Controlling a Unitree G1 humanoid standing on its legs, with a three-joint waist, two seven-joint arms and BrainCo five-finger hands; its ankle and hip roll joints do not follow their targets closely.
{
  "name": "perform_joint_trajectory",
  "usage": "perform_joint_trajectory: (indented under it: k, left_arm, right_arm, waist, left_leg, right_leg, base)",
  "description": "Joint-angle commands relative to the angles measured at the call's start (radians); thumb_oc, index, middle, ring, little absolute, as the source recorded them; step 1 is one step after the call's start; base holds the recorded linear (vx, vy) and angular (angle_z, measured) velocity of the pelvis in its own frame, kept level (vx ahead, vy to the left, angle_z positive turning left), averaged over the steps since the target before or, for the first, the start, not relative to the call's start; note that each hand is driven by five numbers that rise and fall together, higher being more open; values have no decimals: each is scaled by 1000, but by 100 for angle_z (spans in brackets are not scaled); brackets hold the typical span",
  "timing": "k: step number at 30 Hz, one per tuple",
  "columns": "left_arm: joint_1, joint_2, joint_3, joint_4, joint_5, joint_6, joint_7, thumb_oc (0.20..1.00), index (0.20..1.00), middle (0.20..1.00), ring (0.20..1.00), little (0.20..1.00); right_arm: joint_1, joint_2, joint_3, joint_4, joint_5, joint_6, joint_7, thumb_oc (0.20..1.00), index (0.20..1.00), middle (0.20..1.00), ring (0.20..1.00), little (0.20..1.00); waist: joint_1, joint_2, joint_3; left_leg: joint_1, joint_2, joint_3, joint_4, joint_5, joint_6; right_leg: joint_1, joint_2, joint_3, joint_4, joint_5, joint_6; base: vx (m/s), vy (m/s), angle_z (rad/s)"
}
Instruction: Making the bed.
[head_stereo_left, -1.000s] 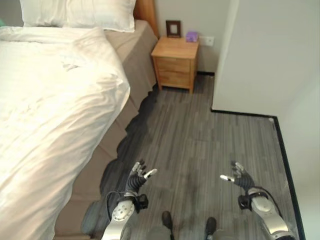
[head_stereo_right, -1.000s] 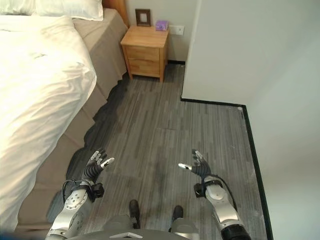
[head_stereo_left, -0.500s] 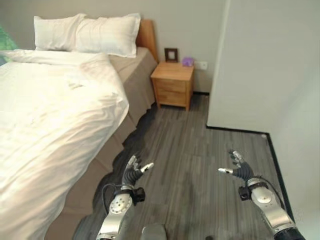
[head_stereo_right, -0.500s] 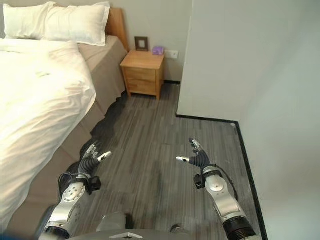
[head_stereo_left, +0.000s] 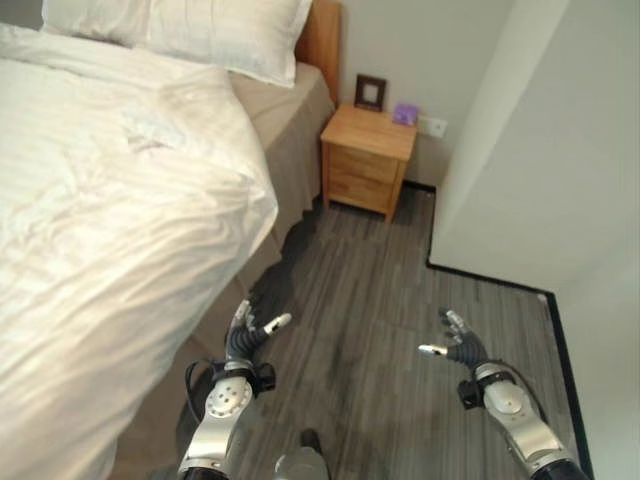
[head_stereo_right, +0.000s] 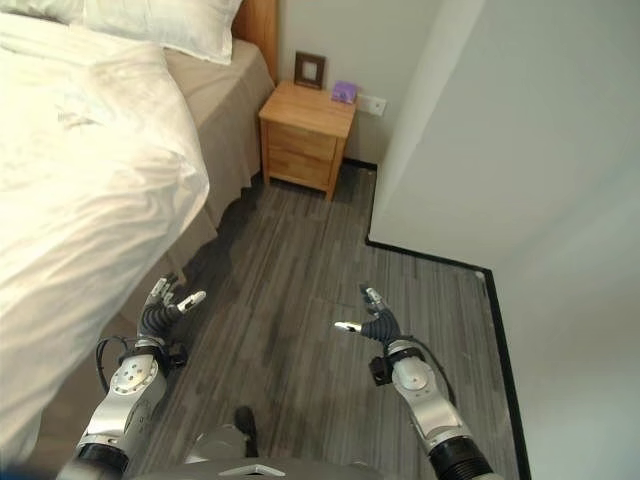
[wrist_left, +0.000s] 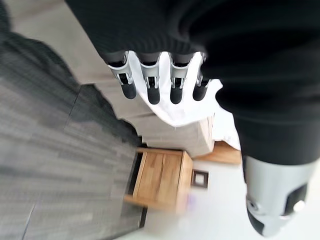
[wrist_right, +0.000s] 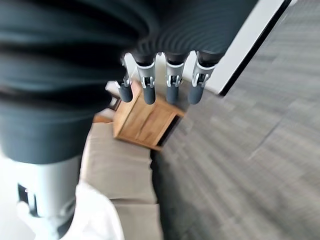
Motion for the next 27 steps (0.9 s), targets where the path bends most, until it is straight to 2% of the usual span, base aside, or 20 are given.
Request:
perform_joint_trajectory:
  k: [1, 2, 4, 5, 6, 7, 10, 11, 13, 16, 17, 18, 19, 20, 21, 22, 23, 24, 26, 27]
  left_arm:
    - [-20, 41, -33, -92, 33, -26, -6, 1000, 1000, 1000, 1000, 1000]
    - [-20, 41, -32, -92, 33, -26, -6, 1000, 1000, 1000, 1000, 1000]
    - [-31, 39, -45, -96, 26, -32, -6, 1000, 1000, 1000, 1000, 1000]
    - [-32, 33, -46, -85, 24, -36, -11, 1000, 1000, 1000, 1000, 1000]
    - [-33, 33, -45, -85, 24, -36, -11, 1000, 1000, 1000, 1000, 1000]
    - [-28, 27, -43, -82, 21, -37, -12, 1000, 1000, 1000, 1000, 1000]
    - [-34, 20, -29, -70, 33, -34, -17, 1000, 1000, 1000, 1000, 1000]
    - [-34, 20, -29, -70, 33, -34, -17, 1000, 1000, 1000, 1000, 1000]
    - [-46, 17, -26, -54, 42, -43, -15, 1000, 1000, 1000, 1000, 1000]
    - [-49, 13, -41, -48, 47, -47, -18, 1000, 1000, 1000, 1000, 1000]
    - [-49, 12, -41, -48, 47, -47, -18, 1000, 1000, 1000, 1000, 1000]
    - [-52, -3, -56, -48, 46, -47, -16, 1000, 1000, 1000, 1000, 1000]
    - [-51, -4, -58, -57, 38, -50, -13, 1000, 1000, 1000, 1000, 1000]
    - [-51, -4, -58, -57, 38, -49, -13, 1000, 1000, 1000, 1000, 1000]
    - [-46, -5, -55, -80, 6, -54, -14, 1000, 1000, 1000, 1000, 1000]
    - [-44, -5, -55, -98, -11, -53, -18, 1000, 1000, 1000, 1000, 1000]
    - [-46, -2, -64, -116, -15, -56, -26, 1000, 1000, 1000, 1000, 1000]
    - [-47, -1, -64, -116, -15, -56, -26, 1000, 1000, 1000, 1000, 1000]
    - [-35, -14, -66, -127, -24, -56, -23, 1000, 1000, 1000, 1000, 1000]
    - [-35, -14, -66, -127, -24, -56, -23, 1000, 1000, 1000, 1000, 1000]
  right_arm:
    - [-70, -17, -40, -52, -19, -36, -5, 1000, 1000, 1000, 1000, 1000]
    - [-70, -18, -39, -53, -19, -35, -5, 1000, 1000, 1000, 1000, 1000]
    - [-59, -19, -44, -60, -8, -39, 0, 1000, 1000, 1000, 1000, 1000]
    - [-52, -21, -51, -54, 0, -39, -5, 1000, 1000, 1000, 1000, 1000]
    - [-53, -21, -50, -54, 0, -40, -5, 1000, 1000, 1000, 1000, 1000]
    - [-43, -20, -53, -52, 3, -40, -8, 1000, 1000, 1000, 1000, 1000]
    - [-32, -16, -57, -46, -3, -37, -15, 1000, 1000, 1000, 1000, 1000]
    - [-32, -16, -57, -46, -3, -37, -15, 1000, 1000, 1000, 1000, 1000]
    - [-21, -13, -65, -52, -12, -34, -21, 1000, 1000, 1000, 1000, 1000]
    - [10, -29, -72, -59, -16, -29, -9, 1000, 1000, 1000, 1000, 1000]
    - [11, -30, -72, -59, -16, -29, -9, 1000, 1000, 1000, 1000, 1000]
    - [15, -45, -74, -55, -8, -30, -3, 1000, 1000, 1000, 1000, 1000]
    - [15, -52, -76, -51, 1, -30, -2, 1000, 1000, 1000, 1000, 1000]
    - [14, -52, -77, -51, 1, -30, -2, 1000, 1000, 1000, 1000, 1000]
    - [2, -73, -65, -60, 3, -34, -7, 1000, 1000, 1000, 1000, 1000]
    - [-5, -84, -60, -71, 13, -38, -7, 1000, 1000, 1000, 1000, 1000]
    - [-19, -100, -55, -80, 20, -45, -7, 1000, 1000, 1000, 1000, 1000]
    - [-20, -99, -56, -80, 20, -45, -7, 1000, 1000, 1000, 1000, 1000]
    - [-36, -106, -43, -82, 14, -39, 2, 1000, 1000, 1000, 1000, 1000]
    - [-37, -106, -43, -82, 14, -39, 2, 1000, 1000, 1000, 1000, 1000]
  waist:
    - [-18, 27, 28]
    - [-20, 29, 26]
    - [-82, 48, 51]
    - [-109, 45, 59]
    - [-112, 47, 57]
    - [-127, 42, 55]
    - [-163, 42, 55]
    - [-163, 42, 55]
    - [-201, 54, 49]
    - [-234, 55, 32]
    - [-235, 56, 33]
    - [-248, 78, 28]
    - [-245, 86, 33]
    - [-249, 82, 31]
    - [-221, 73, 53]
    - [-196, 65, 71]
    - [-155, 42, 101]
    - [-156, 38, 100]
    - [-98, 41, 117]
    - [-98, 37, 115]
  left_leg:
    - [3, 34, -14, -64, 63, -53]
    - [1, 36, -15, -64, 65, -53]
    - [89, 22, -68, -90, 16, -69]
    - [132, 14, -101, -94, -11, -89]
    - [130, 18, -103, -95, -7, -90]
    - [166, 13, -120, -99, -35, -108]
    - [237, 36, -152, -100, -83, -155]
    - [237, 36, -152, -100, -83, -155]
    - [320, 53, -181, -97, -137, -183]
    - [400, 60, -236, -50, -189, -190]
    - [401, 61, -237, -50, -189, -190]
    - [390, 93, -274, 88, -164, -212]
    - [352, 115, -296, 217, -97, -233]
    - [346, 113, -301, 217, -93, -233]
    - [222, 138, -358, 488, 67, -247]
    - [168, 139, -370, 585, 103, -239]
    - [76, 123, -376, 673, 98, -225]
    - [72, 119, -377, 673, 101, -223]
    - [-77, 78, -343, 552, 21, -203]
    - [-78, 73, -341, 547, 26, -201]
  right_leg:
    - [136, 28, -143, -173, 268, 9]
    - [136, 31, -145, -178, 272, 9]
    - [13, 91, -157, -256, 129, -25]
    - [-15, 123, -170, -391, 84, -46]
    - [-12, 128, -175, -401, 89, -49]
    - [-37, 143, -174, -513, 87, -48]
    - [-101, 126, -175, -722, 170, -24]
    - [-101, 126, -175, -722, 170, -24]
    - [-185, 90, -138, -734, 204, 0]
    - [-165, 102, -112, -703, 229, -12]
    - [-163, 103, -113, -703, 229, -12]
    - [-133, 147, -93, -695, 222, -43]
    - [-113, 169, -97, -681, 201, -73]
    - [-116, 164, -100, -680, 201, -74]
    - [-47, 201, -119, -681, 144, -137]
    - [-3, 226, -121, -692, 119, -166]
    - [71, 246, -114, -719, 77, -186]
    - [68, 241, -115, -719, 79, -186]
    - [141, 263, -91, -743, 37, -171]
    - [138, 258, -90, -744, 39, -170]
  base:
    - [394, 154, 25]
    - [511, 157, 12]
    - [661, 124, 27]
    - [488, 23, 60]
    - [533, -48, 80]
    - [419, -64, 81]
    - [517, -91, 70]
    - [611, -125, 45]
    - [743, -152, 50]
    - [632, -174, 57]
    - [369, -164, 57]
    - [515, -280, 34]
    - [508, -287, 5]
    - [389, -379, 17]
    - [364, -391, 20]
    - [645, -603, -10]
    - [389, -346, -46]
    - [440, -264, -68]
    - [506, -74, -61]
    - [494, -23, -7]
